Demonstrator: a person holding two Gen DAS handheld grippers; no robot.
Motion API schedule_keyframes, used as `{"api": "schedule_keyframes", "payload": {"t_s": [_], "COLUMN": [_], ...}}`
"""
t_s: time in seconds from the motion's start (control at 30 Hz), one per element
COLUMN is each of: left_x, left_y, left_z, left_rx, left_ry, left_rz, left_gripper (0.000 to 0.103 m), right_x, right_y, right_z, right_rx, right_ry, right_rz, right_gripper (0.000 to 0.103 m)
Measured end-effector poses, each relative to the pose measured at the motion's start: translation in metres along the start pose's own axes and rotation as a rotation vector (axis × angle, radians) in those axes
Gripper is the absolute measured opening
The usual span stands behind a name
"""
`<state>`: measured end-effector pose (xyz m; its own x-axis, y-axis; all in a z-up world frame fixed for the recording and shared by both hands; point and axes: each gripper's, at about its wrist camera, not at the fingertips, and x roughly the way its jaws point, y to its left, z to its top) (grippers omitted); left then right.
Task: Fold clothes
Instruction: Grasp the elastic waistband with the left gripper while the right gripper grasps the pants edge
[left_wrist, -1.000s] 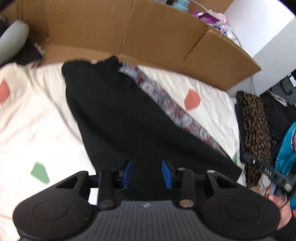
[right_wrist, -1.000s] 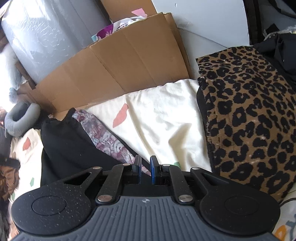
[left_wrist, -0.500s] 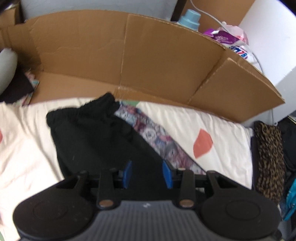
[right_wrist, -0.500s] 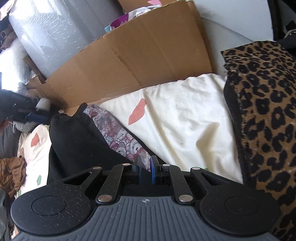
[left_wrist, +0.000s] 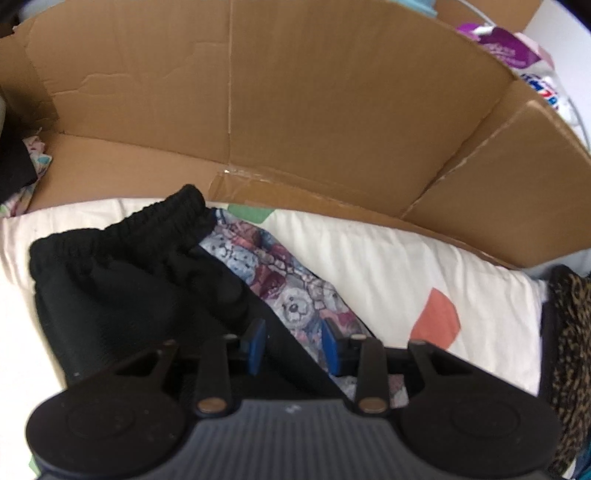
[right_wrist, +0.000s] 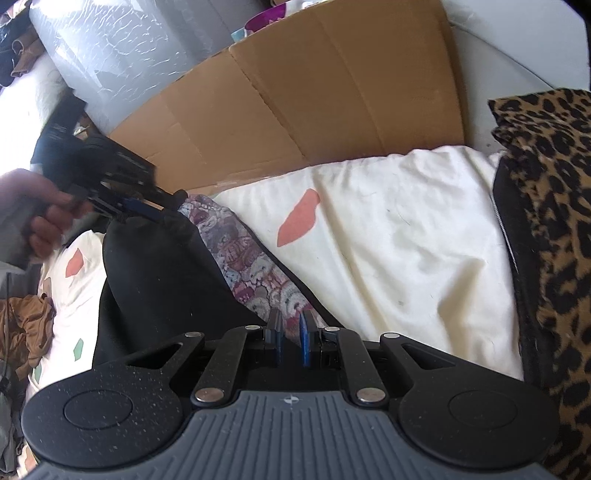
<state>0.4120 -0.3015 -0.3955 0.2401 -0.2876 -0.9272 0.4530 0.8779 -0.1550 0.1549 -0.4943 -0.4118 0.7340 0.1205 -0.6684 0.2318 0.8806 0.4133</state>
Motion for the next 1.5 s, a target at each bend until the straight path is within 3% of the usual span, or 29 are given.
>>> {"api": "schedule_keyframes", "payload": {"t_s": [0.3,0.53,0.67,0.77,1.03,1.23,1.4,1.5], "left_x": [0.025,0.033,0.038,0.04,0.037,0.017,0.001,-0.007], "left_y": [0.016,0.035,0.039,0.042,0.047,0.044,0.032,0.021], "left_z": [-0.01,-0.018,-0.021,-0.023,-0.028,-0.021,-0.011,-0.005], "left_rx": [-0.072,-0.179,-0.207,-0.226,-0.24,-0.218,-0.193,-0.163], "left_ry": [0.04,0.076,0.1,0.103,0.086,0.026,-0.016,-0.044], "left_rz": [0.047,0.03,0.032,0.031,0.046,0.017,-0.017,-0.033], "left_gripper": [0.035,0.037,0.037,0.035,0.008,0.005,0.005,0.005], "right_x": [0.016,0.027,0.033,0.036,0.044,0.046,0.043,0.037], "right_y": [0.009,0.013,0.013,0.013,0.01,0.01,0.007,0.006], "right_z": [0.008,0.007,0.002,-0.002,-0.017,-0.023,-0.023,-0.022], "right_rx": [-0.018,-0.046,-0.073,-0.102,-0.162,-0.191,-0.19,-0.183], "right_ry": [0.007,0.034,0.057,0.081,0.136,0.148,0.152,0.133], "right_rz": [0.012,0.022,0.008,-0.008,-0.024,-0.032,-0.029,-0.035], "right_gripper": [0.01,0.011,0.033,0.036,0.037,0.03,0.002,0.0]}}
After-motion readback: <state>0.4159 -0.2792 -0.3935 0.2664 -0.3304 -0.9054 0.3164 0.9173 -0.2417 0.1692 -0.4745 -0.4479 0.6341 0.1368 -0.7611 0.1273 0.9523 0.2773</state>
